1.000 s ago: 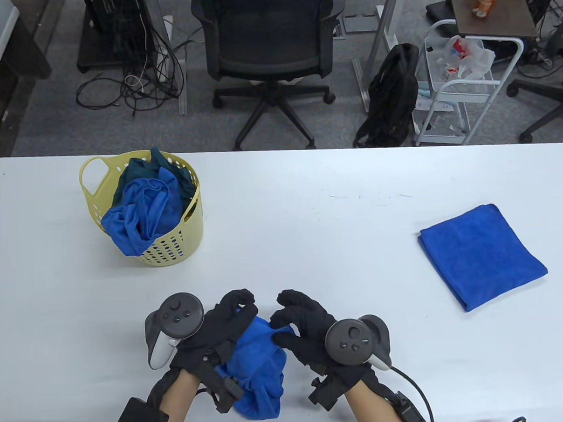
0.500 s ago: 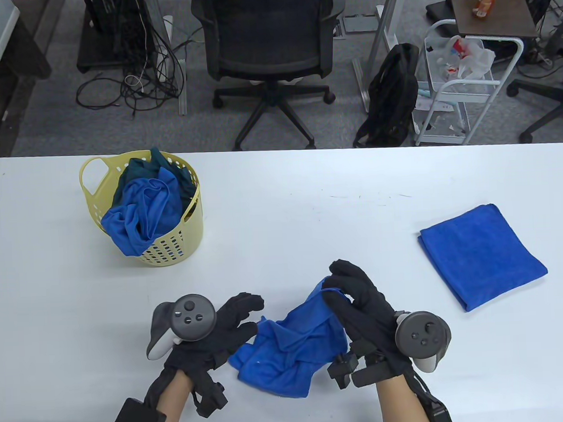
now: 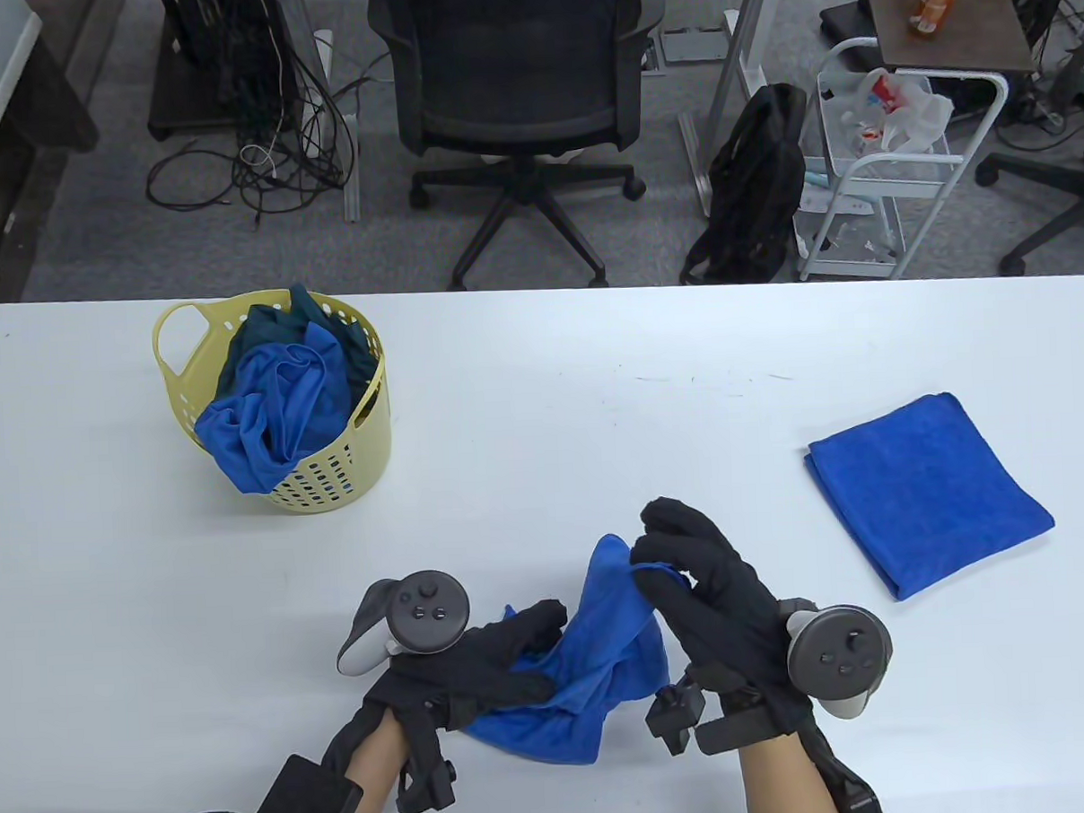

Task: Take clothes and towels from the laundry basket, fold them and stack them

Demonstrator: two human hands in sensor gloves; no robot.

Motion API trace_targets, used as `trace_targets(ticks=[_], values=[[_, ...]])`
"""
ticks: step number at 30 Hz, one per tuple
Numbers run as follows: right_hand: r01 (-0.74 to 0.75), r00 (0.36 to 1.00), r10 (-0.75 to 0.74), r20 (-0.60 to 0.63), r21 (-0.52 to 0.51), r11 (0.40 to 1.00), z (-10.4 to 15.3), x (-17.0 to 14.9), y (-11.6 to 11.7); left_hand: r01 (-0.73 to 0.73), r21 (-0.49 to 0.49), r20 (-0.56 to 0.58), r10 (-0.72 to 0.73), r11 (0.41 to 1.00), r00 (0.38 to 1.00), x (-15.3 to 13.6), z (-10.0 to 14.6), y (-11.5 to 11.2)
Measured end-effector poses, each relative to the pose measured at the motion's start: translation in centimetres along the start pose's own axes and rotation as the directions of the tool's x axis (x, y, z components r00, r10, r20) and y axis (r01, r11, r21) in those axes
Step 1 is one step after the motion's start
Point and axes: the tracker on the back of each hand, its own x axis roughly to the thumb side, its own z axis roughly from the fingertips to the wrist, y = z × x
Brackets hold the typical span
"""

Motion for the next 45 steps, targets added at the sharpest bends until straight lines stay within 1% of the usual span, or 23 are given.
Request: trace_targets(ticks=[1, 4, 5, 6, 8, 10, 13, 15, 17, 19, 20, 22, 24, 25, 28, 32, 36, 39, 41, 42, 43, 44, 45], values=[[0.001, 1.0, -0.001, -0.006, -0.01, 1.0, 0.0, -0.1, -0.2, 0.039, -0.003, -0.032, -0.039, 0.999, 0.999, -0.1, 0.0, -0.2], [-0.014, 1.0, 0.014, -0.022, -0.031, 0.999, 0.0, -0.3, -0.6, 0.109, 0.094, -0.133, -0.096, 0.99, 0.986, -0.4, 0.4, 0.1], [-0.034, 0.999, 0.032, -0.033, -0.05, 0.998, 0.1, -0.4, -0.9, 0.118, 0.159, -0.186, -0.088, 0.98, 0.979, -0.7, 1.0, 0.8], [-0.063, 0.997, 0.06, -0.049, -0.073, 0.995, 0.1, -0.5, -1.2, 0.126, 0.256, -0.214, -0.071, 0.958, 0.974, -1.1, 1.8, 1.7], [-0.123, 0.989, 0.114, -0.09, -0.113, 0.986, 0.2, -0.9, -1.9, 0.099, 0.415, -0.226, -0.003, 0.904, 0.974, -1.9, 3.5, 3.2], [-0.171, 0.979, 0.154, -0.133, -0.129, 0.977, 0.3, -1.5, -2.5, 0.036, 0.51, -0.196, 0.075, 0.86, 0.978, -2.9, 5.2, 4.6], [-0.199, 0.967, 0.173, -0.186, -0.133, 0.971, 0.3, -2.3, -2.7, 0.009, 0.561, -0.191, 0.12, 0.827, 0.974, -3.8, 7.0, 5.8], [-0.221, 0.959, 0.187, -0.214, -0.148, 0.964, 0.3, -2.8, -2.7, -0.004, 0.61, -0.17, 0.135, 0.793, 0.976, -4.4, 8.0, 6.4], [-0.272, 0.945, 0.233, -0.23, -0.159, 0.949, 0.4, -3.0, -2.9, -0.105, 0.614, -0.05, 0.171, 0.782, 0.984, -5.0, 8.8, 7.0], [-0.291, 0.939, 0.248, -0.239, -0.168, 0.942, 0.5, -3.2, -3.2, -0.147, 0.633, -0.012, 0.2, 0.76, 0.98, -5.2, 9.3, 7.2], [-0.289, 0.939, 0.243, -0.245, -0.172, 0.942, 0.5, -3.3, -3.3, -0.136, 0.635, -0.001, 0.176, 0.761, 0.984, -5.2, 9.4, 7.4], [-0.278, 0.94, 0.224, -0.258, -0.196, 0.94, 0.6, -3.4, -3.7, -0.037, 0.602, -0.059, 0.091, 0.798, 0.994, -5.0, 9.7, 7.7], [-0.281, 0.939, 0.219, -0.266, -0.222, 0.934, 0.8, -3.5, -4.3, 0.082, 0.574, -0.133, -0.006, 0.815, 0.991, -4.9, 10.0, 7.9], [-0.284, 0.936, 0.22, -0.275, -0.222, 0.933, 0.9, -3.5, -4.6, 0.111, 0.553, -0.149, -0.034, 0.826, 0.988, -4.9, 10.2, 8.0], [-0.291, 0.933, 0.219, -0.284, -0.241, 0.926, 1.1, -3.6, -5.2, 0.094, 0.559, -0.129, -0.026, 0.824, 0.991, -4.8, 10.4, 8.2], [-0.303, 0.926, 0.228, -0.3, -0.229, 0.925, 1.2, -3.7, -5.2, 0.124, 0.622, -0.166, -0.024, 0.773, 0.986, -4.8, 10.7, 8.2], [-0.315, 0.916, 0.241, -0.321, -0.201, 0.928, 1.1, -4.1, -5.0, 0.052, 0.677, -0.137, 0.057, 0.734, 0.989, -5.1, 11.1, 8.2], [-0.332, 0.903, 0.266, -0.339, -0.154, 0.931, 0.9, -4.4, -4.7, 0.089, 0.694, -0.176, 0.049, 0.715, 0.983, -5.0, 11.4, 8.3], [-0.309, 0.899, 0.248, -0.36, -0.122, 0.943, 0.9, -4.6, -4.5, 0.025, 0.703, -0.133, 0.097, 0.711, 0.986, -5.0, 11.3, 8.3], [-0.244, 0.905, 0.19, -0.38, -0.098, 0.965, 0.8, -4.9, -4.4, -0.069, 0.694, -0.071, 0.163, 0.716, 0.984, -5.1, 11.0, 8.2], [-0.119, 0.913, 0.083, -0.4, -0.068, 0.991, 0.8, -5.3, -4.2, -0.195, 0.673, 0.015, 0.25, 0.713, 0.968, -5.2, 10.8, 8.0], [-0.005, 0.913, -0.019, -0.408, -0.058, 0.998, 0.8, -5.6, -4.2, -0.297, 0.653, 0.092, 0.316, 0.697, 0.944, -5.2, 10.7, 7.9], [0.206, 0.878, -0.209, -0.431, -0.055, 0.977, 0.8, -6.2, -4.0, -0.457, 0.61, 0.22, 0.416, 0.648, 0.882, -4.9, 10.5, 7.9]])
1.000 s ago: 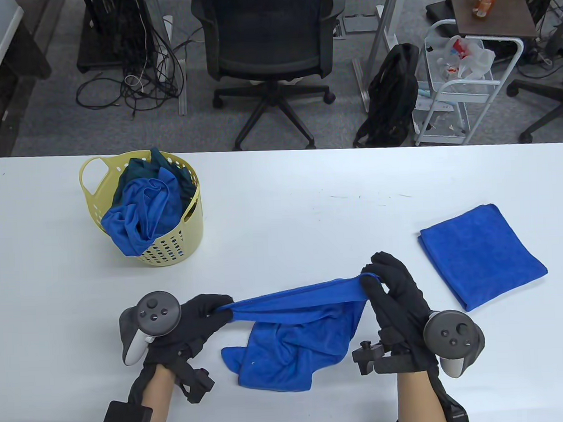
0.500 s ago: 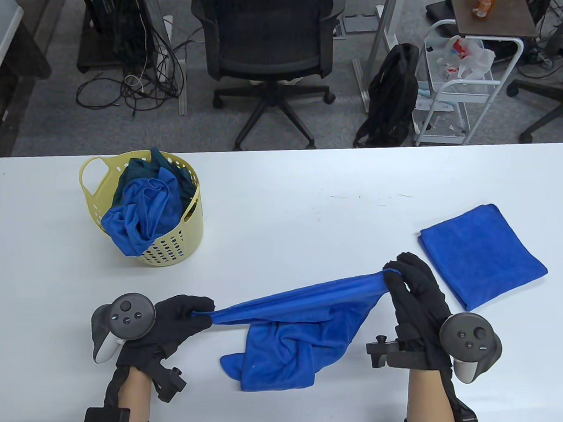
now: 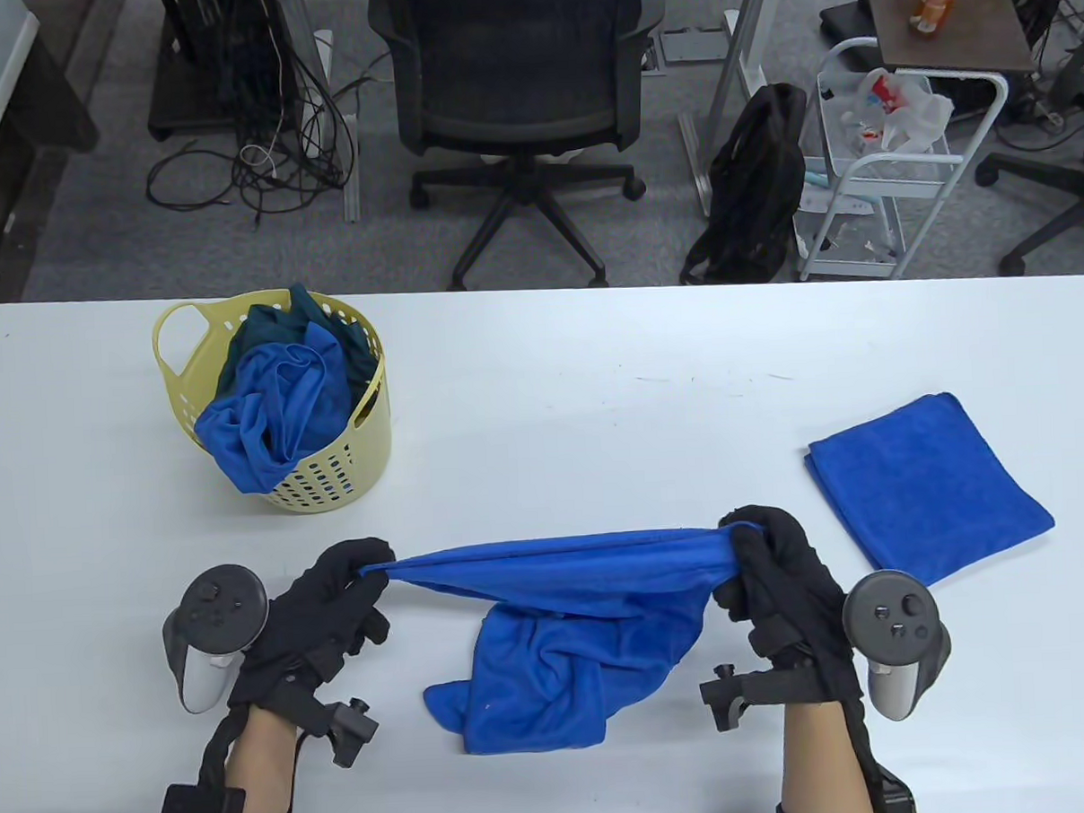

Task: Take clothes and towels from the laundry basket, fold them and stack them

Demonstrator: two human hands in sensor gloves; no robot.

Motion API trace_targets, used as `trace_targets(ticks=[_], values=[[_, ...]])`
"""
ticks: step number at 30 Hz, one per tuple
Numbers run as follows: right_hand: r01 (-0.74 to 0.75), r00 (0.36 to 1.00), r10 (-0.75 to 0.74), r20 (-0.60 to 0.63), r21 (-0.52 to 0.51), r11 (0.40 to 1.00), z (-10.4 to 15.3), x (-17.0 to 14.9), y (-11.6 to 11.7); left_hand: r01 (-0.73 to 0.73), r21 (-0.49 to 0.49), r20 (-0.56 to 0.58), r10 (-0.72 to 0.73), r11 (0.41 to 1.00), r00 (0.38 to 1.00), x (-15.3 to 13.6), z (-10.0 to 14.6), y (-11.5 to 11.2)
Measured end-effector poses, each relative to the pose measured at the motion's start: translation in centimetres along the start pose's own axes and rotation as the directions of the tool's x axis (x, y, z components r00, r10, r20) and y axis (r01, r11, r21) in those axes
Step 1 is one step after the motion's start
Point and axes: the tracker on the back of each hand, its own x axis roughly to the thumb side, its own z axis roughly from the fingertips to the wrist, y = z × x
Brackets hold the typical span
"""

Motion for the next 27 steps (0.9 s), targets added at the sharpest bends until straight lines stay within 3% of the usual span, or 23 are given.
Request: trace_targets(ticks=[1, 2, 3, 4, 6, 7, 8, 9, 10, 11, 12, 13, 14, 15, 17, 18, 20, 21, 23, 26, 27], values=[[0.125, 0.992, -0.124, -0.034, 0.058, 0.99, -0.1, -0.3, 0.0, -0.082, -0.009, 0.004, 0.082, 0.997, 0.997, 0.3, -0.1, -0.1], [0.302, 0.952, -0.291, -0.093, 0.148, 0.942, -0.4, -0.6, 0.0, -0.166, -0.035, 0.011, 0.166, 0.986, 0.986, 1.2, -0.3, -0.1], [0.379, 0.921, -0.342, -0.184, 0.223, 0.898, -1.0, -0.8, -0.2, -0.129, -0.049, -0.086, 0.125, 0.99, 0.988, 2.6, -0.8, 0.0], [0.345, 0.927, -0.281, -0.247, 0.273, 0.898, -2.0, -0.9, -0.6, -0.02, -0.116, -0.234, -0.008, 0.993, 0.972, 3.7, -1.5, 0.0], [0.087, 0.937, 0.01, -0.349, 0.261, 0.961, -4.5, -0.7, -1.3, 0.194, -0.345, -0.332, -0.313, 0.918, 0.89, 5.9, -4.2, -1.1], [-0.017, 0.903, 0.111, -0.415, 0.222, 0.975, -5.9, -0.5, -1.3, 0.239, -0.359, -0.369, -0.372, 0.902, 0.852, 6.5, -5.6, -1.9], [-0.199, 0.817, 0.273, -0.507, 0.197, 0.96, -8.0, 0.0, -1.1, 0.318, -0.32, -0.454, -0.439, 0.892, 0.775, 7.3, -8.2, -3.0], [-0.326, 0.761, 0.371, -0.533, 0.18, 0.928, -9.2, 1.0, -1.2, 0.39, -0.268, -0.478, -0.473, 0.881, 0.74, 8.2, -9.7, -3.3], [-0.485, 0.775, 0.45, -0.443, 0.039, 0.874, -10.4, 4.1, -1.9, 0.52, -0.047, -0.434, -0.486, 0.853, 0.758, 10.4, -11.6, -3.2], [-0.457, 0.887, 0.401, -0.23, -0.298, 0.838, -10.4, 8.3, -2.2, 0.562, 0.289, -0.276, -0.495, 0.775, 0.824, 13.8, -12.8, -2.6], [-0.313, 0.938, 0.347, -0.024, -0.492, 0.812, -10.3, 10.9, -2.2, 0.517, 0.486, -0.132, -0.525, 0.705, 0.841, 16.7, -13.3, -1.8], [-0.071, 0.908, 0.281, 0.311, -0.546, 0.835, -10.2, 15.2, -2.7, 0.452, 0.573, 0.046, -0.577, 0.683, 0.815, 20.2, -13.5, -0.8], [0.013, 0.882, 0.231, 0.412, -0.51, 0.86, -9.2, 17.6, -3.0, 0.37, 0.632, 0.167, -0.586, 0.681, 0.793, 22.5, -13.0, 0.0], [0.105, 0.807, 0.197, 0.557, -0.464, 0.879, -7.7, 20.5, -3.5, 0.248, 0.673, 0.34, -0.589, 0.697, 0.734, 25.5, -11.9, 1.0], [0.119, 0.686, 0.258, 0.681, -0.454, 0.883, -5.4, 23.2, -4.5, 0.151, 0.668, 0.487, -0.581, 0.729, 0.652, 28.6, -9.5, 1.8], [0.086, 0.638, 0.308, 0.706, -0.462, 0.883, -4.2, 23.6, -4.8, 0.143, 0.687, 0.522, -0.621, 0.712, 0.585, 29.3, -8.2, 2.0], [0.086, 0.594, 0.324, 0.736, -0.459, 0.884, -2.9, 22.3, -4.9, 0.179, 0.707, 0.54, -0.686, 0.684, 0.487, 28.6, -6.4, 1.8], [0.079, 0.601, 0.312, 0.735, -0.443, 0.893, -2.7, 21.4, -4.9, 0.204, 0.706, 0.535, -0.699, 0.678, 0.474, 28.0, -6.1, 1.7], [-0.044, 0.693, 0.33, 0.641, -0.42, 0.907, -2.3, 16.8, -4.4, 0.362, 0.641, 0.476, -0.721, 0.677, 0.505, 24.0, -6.1, 1.0], [-0.298, 0.745, 0.481, 0.461, -0.416, 0.859, -2.1, 9.7, -4.0, 0.555, 0.477, 0.389, -0.73, 0.682, 0.562, 17.2, -6.2, -0.8], [-0.394, 0.756, 0.526, 0.39, -0.371, 0.841, -1.8, 6.6, -3.7, 0.613, 0.405, 0.364, -0.735, 0.679, 0.573, 14.1, -5.9, -1.8]])
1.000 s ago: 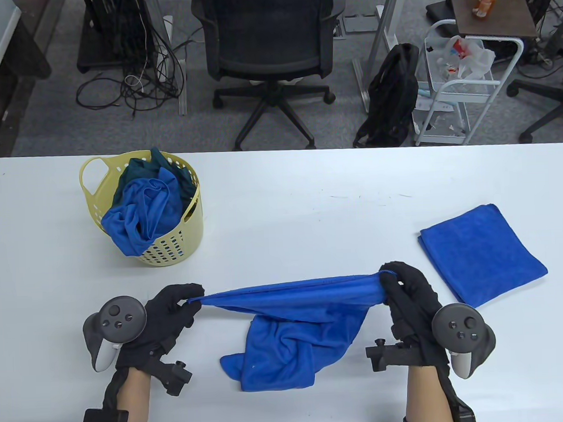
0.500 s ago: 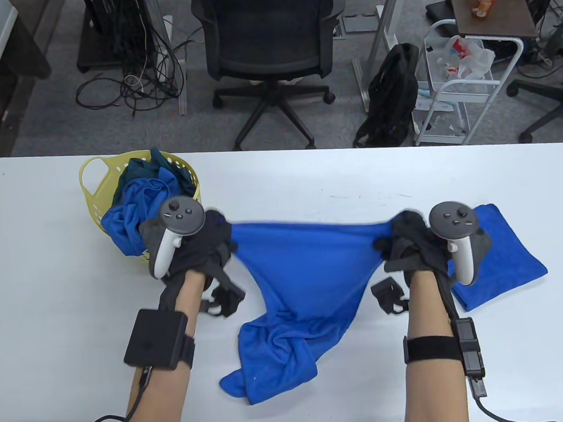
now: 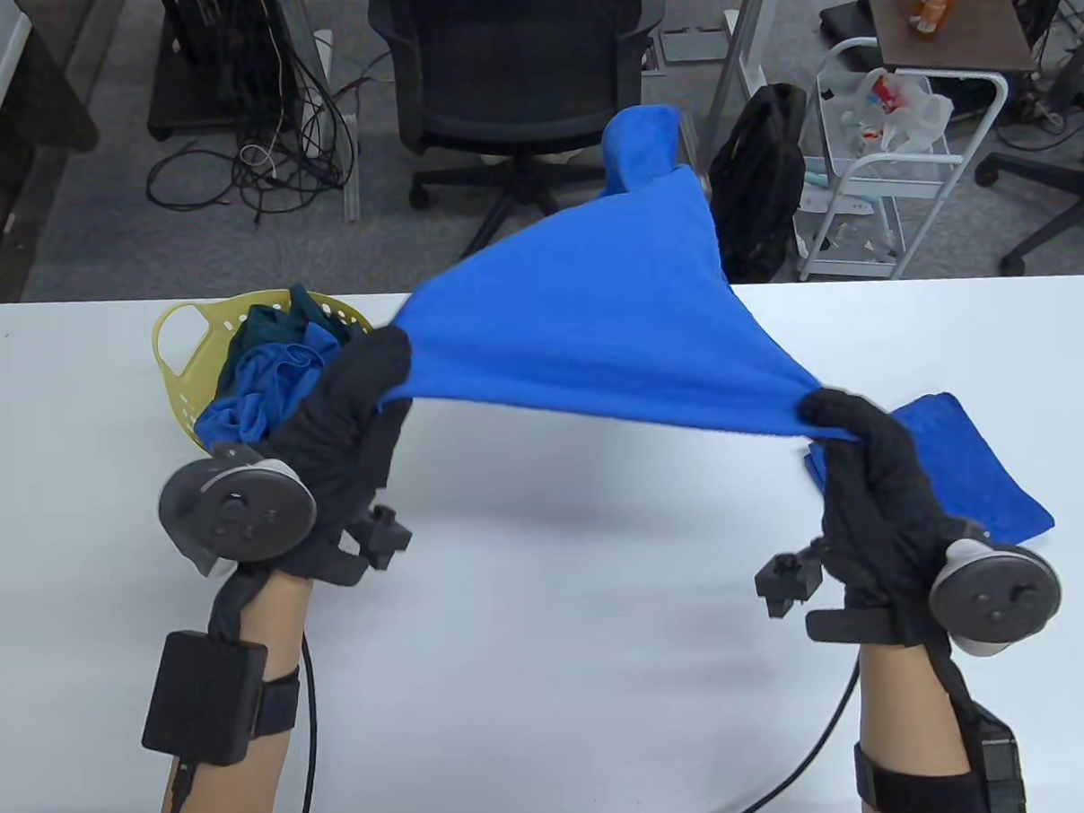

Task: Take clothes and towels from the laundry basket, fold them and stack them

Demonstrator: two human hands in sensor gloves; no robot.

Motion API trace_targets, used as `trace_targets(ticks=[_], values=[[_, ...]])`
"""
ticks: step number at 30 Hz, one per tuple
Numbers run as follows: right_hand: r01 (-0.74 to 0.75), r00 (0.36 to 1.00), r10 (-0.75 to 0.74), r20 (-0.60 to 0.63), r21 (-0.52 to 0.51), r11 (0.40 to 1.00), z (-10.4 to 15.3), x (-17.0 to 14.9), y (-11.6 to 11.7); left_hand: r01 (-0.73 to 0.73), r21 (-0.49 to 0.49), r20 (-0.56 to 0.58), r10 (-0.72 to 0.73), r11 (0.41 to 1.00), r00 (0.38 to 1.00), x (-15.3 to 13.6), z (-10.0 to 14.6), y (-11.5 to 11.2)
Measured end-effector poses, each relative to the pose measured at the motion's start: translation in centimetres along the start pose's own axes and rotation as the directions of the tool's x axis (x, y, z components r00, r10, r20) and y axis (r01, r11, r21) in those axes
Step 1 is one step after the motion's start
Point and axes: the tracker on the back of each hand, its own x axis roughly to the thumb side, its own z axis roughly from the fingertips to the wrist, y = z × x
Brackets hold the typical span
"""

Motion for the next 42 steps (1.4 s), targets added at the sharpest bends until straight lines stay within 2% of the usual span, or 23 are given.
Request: trace_targets(ticks=[3, 4, 6, 8, 12, 14, 18, 19, 21, 23, 25, 26, 29, 31, 32, 33, 35, 36, 37, 38, 39, 40, 42], values=[[-0.009, 0.991, 0.045, -0.127, 0.268, 0.963, 4.1, -3.7, 2.9, 0.021, -0.234, -0.08, -0.041, 0.972, 0.996, -1.4, 4.7, -4.8], [-0.005, 0.978, 0.09, -0.188, 0.408, 0.913, 5.3, -4.7, 3.6, 0.01, -0.359, -0.099, -0.048, 0.933, 0.994, -1.8, 6.2, -6.2], [-0.013, 0.943, 0.224, -0.245, 0.647, 0.762, 6.7, -5.4, 4.5, -0.027, -0.561, -0.119, -0.048, 0.827, 0.992, -2.2, 8.1, -7.9], [-0.017, 0.915, 0.343, -0.211, 0.83, 0.558, 7.8, -5.1, 5.3, -0.092, -0.684, -0.164, -0.03, 0.724, 0.986, -2.1, 9.9, -9.2], [0.013, 0.926, 0.343, -0.159, 0.919, 0.393, 8.5, -3.7, 6.0, -0.126, -0.816, -0.17, -0.027, 0.564, 0.985, -1.0, 11.2, -9.7], [0.044, 0.935, 0.313, -0.167, 0.93, 0.364, 8.5, -3.1, 6.3, -0.125, -0.856, -0.167, -0.04, 0.502, 0.985, -0.7, 11.0, -9.5], [0.006, 0.922, 0.359, -0.144, 0.933, 0.36, 8.1, -2.6, 6.9, -0.172, -0.89, -0.218, -0.062, 0.422, 0.974, -0.8, 10.4, -9.4], [-0.068, 0.904, 0.414, -0.102, 0.924, 0.376, 7.8, -2.4, 7.2, -0.157, -0.865, -0.223, -0.085, 0.476, 0.971, -0.9, 10.1, -9.4], [-0.24, 0.848, 0.529, 0.026, 0.909, 0.341, 6.7, -1.7, 8.9, -0.094, -0.832, -0.204, -0.143, 0.547, 0.968, -0.6, 8.4, -10.4], [-0.386, 0.8, 0.58, 0.154, 0.872, 0.301, 5.0, -1.5, 11.8, 0.014, -0.814, -0.144, -0.225, 0.581, 0.964, -0.5, 5.8, -12.6], [-0.457, 0.814, 0.533, 0.231, 0.821, 0.343, 3.3, -2.1, 15.1, 0.077, -0.811, -0.102, -0.271, 0.58, 0.957, -1.2, 3.3, -15.6], [-0.437, 0.848, 0.482, 0.22, 0.805, 0.401, 2.5, -2.8, 17.1, 0.079, -0.819, -0.097, -0.272, 0.568, 0.957, -1.9, 2.2, -17.5], [-0.226, 0.924, 0.382, 0.011, 0.822, 0.522, 1.5, -4.7, 20.4, 0.023, -0.865, -0.145, -0.294, 0.501, 0.945, -3.5, 0.9, -21.3], [-0.145, 0.933, 0.352, -0.068, 0.827, 0.543, 1.1, -6.5, 22.0, -0.01, -0.901, -0.166, -0.323, 0.434, 0.932, -4.7, 1.0, -22.8], [-0.128, 0.927, 0.365, -0.082, 0.847, 0.516, 0.9, -7.2, 22.4, -0.048, -0.896, -0.192, -0.289, 0.441, 0.938, -5.1, 1.1, -22.9], [-0.127, 0.886, 0.453, -0.102, 0.885, 0.447, 0.9, -8.3, 22.5, -0.088, -0.878, -0.233, -0.26, 0.471, 0.937, -5.4, 1.1, -22.7], [-0.218, 0.816, 0.572, -0.083, 0.873, 0.436, 0.2, -8.9, 21.5, -0.01, -0.908, -0.169, -0.344, 0.418, 0.924, -5.8, 1.3, -22.0], [-0.308, 0.714, 0.696, -0.077, 0.858, 0.411, 0.1, -9.7, 20.6, 0.035, -0.907, -0.137, -0.372, 0.42, 0.918, -6.4, 1.5, -21.4], [-0.336, 0.667, 0.742, -0.063, 0.864, 0.375, 0.0, -10.3, 19.7, 0.033, -0.9, -0.143, -0.367, 0.434, 0.919, -6.7, 1.6, -21.1], [-0.287, 0.699, 0.708, -0.099, 0.869, 0.404, -0.1, -10.9, 18.8, -0.005, -0.899, -0.171, -0.339, 0.438, 0.925, -7.1, 1.9, -21.0], [-0.214, 0.704, 0.683, -0.197, 0.857, 0.468, -0.1, -11.1, 18.1, -0.046, -0.892, -0.204, -0.309, 0.45, 0.929, -7.3, 2.2, -20.9], [-0.206, 0.68, 0.697, -0.228, 0.853, 0.48, 0.0, -11.0, 17.7, -0.047, -0.884, -0.208, -0.302, 0.465, 0.93, -7.3, 2.4, -20.9], [-0.328, 0.691, 0.716, -0.1, 0.839, 0.434, 0.3, -10.4, 16.8, -0.032, -0.885, -0.187, -0.291, 0.465, 0.938, -7.4, 2.6, -20.7]])
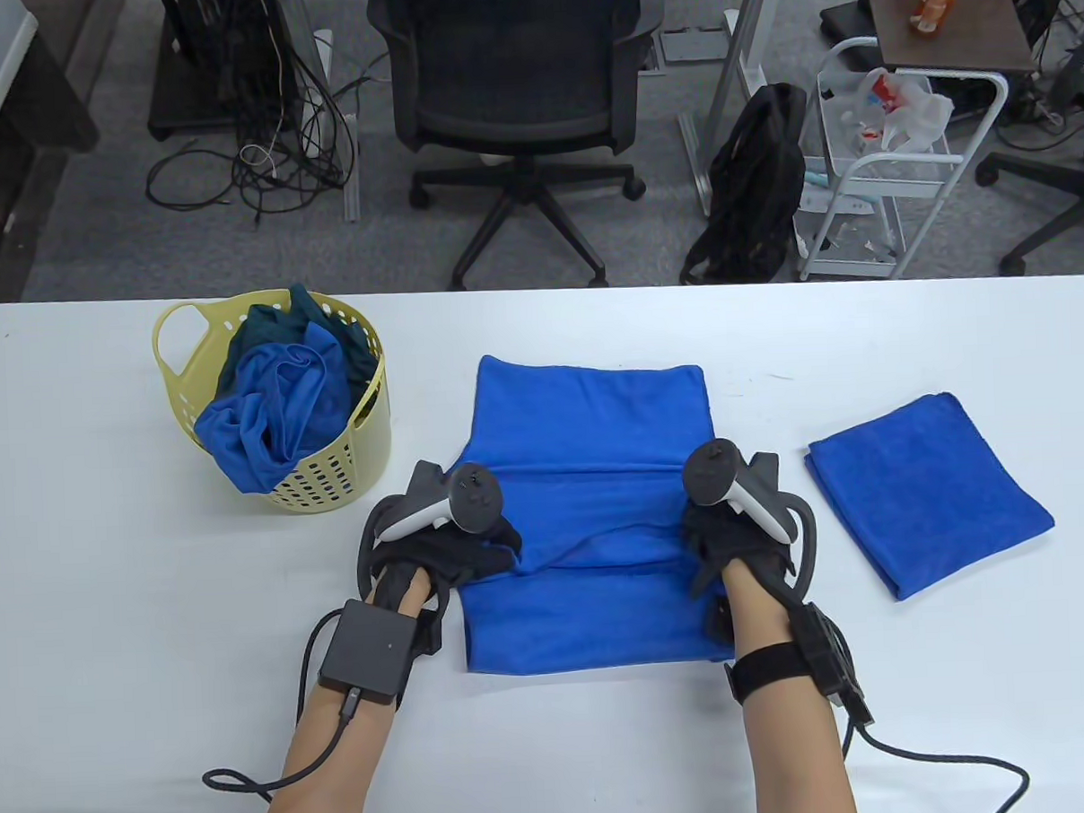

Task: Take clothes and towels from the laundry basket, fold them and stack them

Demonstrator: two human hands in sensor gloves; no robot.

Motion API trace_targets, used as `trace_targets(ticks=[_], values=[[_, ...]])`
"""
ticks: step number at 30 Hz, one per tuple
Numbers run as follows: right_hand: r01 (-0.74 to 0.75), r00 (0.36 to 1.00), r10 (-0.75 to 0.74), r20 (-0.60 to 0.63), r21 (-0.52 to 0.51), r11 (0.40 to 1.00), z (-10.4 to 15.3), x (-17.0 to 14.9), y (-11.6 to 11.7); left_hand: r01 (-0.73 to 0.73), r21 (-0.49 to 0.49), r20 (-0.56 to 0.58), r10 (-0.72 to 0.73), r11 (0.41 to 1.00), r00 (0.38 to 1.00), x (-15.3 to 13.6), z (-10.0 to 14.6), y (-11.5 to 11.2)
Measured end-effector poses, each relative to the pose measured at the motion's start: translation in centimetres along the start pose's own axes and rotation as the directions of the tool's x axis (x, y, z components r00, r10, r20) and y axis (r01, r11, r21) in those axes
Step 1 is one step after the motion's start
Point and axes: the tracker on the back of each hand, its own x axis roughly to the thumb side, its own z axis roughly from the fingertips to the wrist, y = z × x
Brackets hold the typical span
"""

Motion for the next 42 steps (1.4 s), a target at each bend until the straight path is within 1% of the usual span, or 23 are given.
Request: trace_targets(ticks=[2, 4, 5, 7, 9, 10, 12, 13, 14, 15, 16, 17, 18, 19, 21, 24, 27, 29, 31, 32, 36, 39, 42], values=[[-0.07, 0.995, 0.076, 0.063, -0.092, 0.993, 1.8, -0.1, -0.5, -0.021, 0.03, 0.053, 0.019, 0.999, 0.998, -0.6, 0.9, 0.1], [0.011, 0.991, 0.014, 0.133, -0.191, 0.982, 4.4, -0.8, -1.5, -0.11, 0.144, 0.105, 0.095, 0.983, 0.99, -1.6, 3.1, 0.5], [0.085, 0.986, -0.059, 0.154, -0.169, 0.982, 5.3, -1.5, -2.1, -0.146, 0.194, 0.103, 0.128, 0.97, 0.986, -2.0, 4.3, 0.8], [0.31, 0.934, -0.315, 0.17, 0.056, 0.949, 6.6, -3.1, -3.0, -0.191, 0.28, 0.038, 0.188, 0.941, 0.981, -2.8, 7.1, 1.8], [0.517, 0.821, -0.563, 0.094, 0.296, 0.803, 6.3, -4.0, -3.3, -0.268, 0.271, -0.07, 0.297, 0.924, 0.952, -3.1, 8.5, 3.3], [0.611, 0.747, -0.665, -0.005, 0.399, 0.684, 4.7, -3.8, -3.0, -0.424, 0.168, -0.108, 0.445, 0.89, 0.889, -2.7, 8.2, 4.3], [0.709, 0.668, -0.722, -0.181, 0.45, 0.543, 1.8, -2.7, -3.1, -0.63, 0.01, -0.151, 0.624, 0.777, 0.767, -1.6, 5.8, 6.2], [0.747, 0.648, -0.723, -0.237, 0.379, 0.546, 0.2, -1.4, -5.3, -0.687, 0.055, -0.183, 0.684, 0.724, 0.706, -0.7, 4.1, 8.7], [0.743, 0.662, -0.725, -0.187, 0.293, 0.602, 0.0, -0.5, -7.5, -0.688, 0.177, -0.18, 0.711, 0.703, 0.68, -0.3, 3.7, 10.8], [0.695, 0.719, -0.695, -0.012, 0.032, 0.718, 1.0, 1.1, -11.8, -0.618, 0.48, -0.075, 0.731, 0.622, 0.678, 0.6, 4.6, 14.8], [0.643, 0.762, -0.627, 0.163, -0.309, 0.701, 3.2, 2.6, -16.0, -0.48, 0.763, 0.098, 0.657, 0.433, 0.748, 1.7, 6.7, 18.7], [0.646, 0.758, -0.586, 0.286, -0.445, 0.62, 4.7, 3.0, -18.2, -0.414, 0.846, 0.167, 0.572, 0.335, 0.803, 2.3, 8.2, 21.0], [0.694, 0.719, -0.506, 0.477, -0.535, 0.482, 7.1, 3.2, -21.2, -0.352, 0.891, 0.24, 0.36, 0.287, 0.901, 3.0, 11.2, 24.2], [0.77, 0.637, -0.414, 0.65, -0.55, 0.322, 10.0, 3.0, -23.6, -0.346, 0.917, 0.308, 0.197, 0.2, 0.931, 3.5, 14.3, 26.1], [0.851, 0.524, -0.266, 0.809, -0.483, 0.207, 13.7, 2.0, -25.3, -0.413, 0.906, 0.411, 0.035, 0.098, 0.911, 3.8, 18.7, 27.3], [0.902, 0.417, -0.191, 0.889, -0.38, 0.203, 17.2, 0.1, -24.0, -0.5, 0.866, 0.499, -0.115, 0.02, 0.859, 3.3, 23.1, 25.3], [0.927, 0.346, -0.181, 0.921, -0.305, 0.219, 18.0, -1.2, -20.4, -0.535, 0.841, 0.541, -0.143, 0.081, 0.829, 2.4, 24.1, 21.1], [0.924, 0.339, -0.235, 0.911, -0.275, 0.265, 18.2, -2.1, -17.4, -0.497, 0.851, 0.519, -0.129, 0.168, 0.845, 1.8, 23.8, 17.6], [0.874, 0.446, -0.305, 0.842, -0.336, 0.35, 17.6, -3.3, -13.8, -0.401, 0.858, 0.442, -0.061, 0.322, 0.895, 0.7, 22.5, 12.7], [0.851, 0.483, -0.328, 0.812, -0.346, 0.395, 17.2, -3.7, -12.7, -0.374, 0.859, 0.414, -0.045, 0.351, 0.909, 0.3, 22.0, 11.1], [0.682, 0.693, -0.486, 0.532, -0.266, 0.681, 14.7, -5.0, -6.1, -0.335, 0.745, 0.336, 0.109, 0.577, 0.935, -1.4, 18.6, 2.6], [0.579, 0.8, -0.492, 0.344, -0.225, 0.784, 13.5, -5.6, -2.6, -0.383, 0.65, 0.292, 0.249, 0.656, 0.923, -2.4, 17.0, -1.3], [0.602, 0.768, -0.59, 0.247, 0.035, 0.798, 12.8, -5.6, -0.9, -0.418, 0.526, 0.273, 0.318, 0.741, 0.908, -2.9, 16.1, -2.3]])
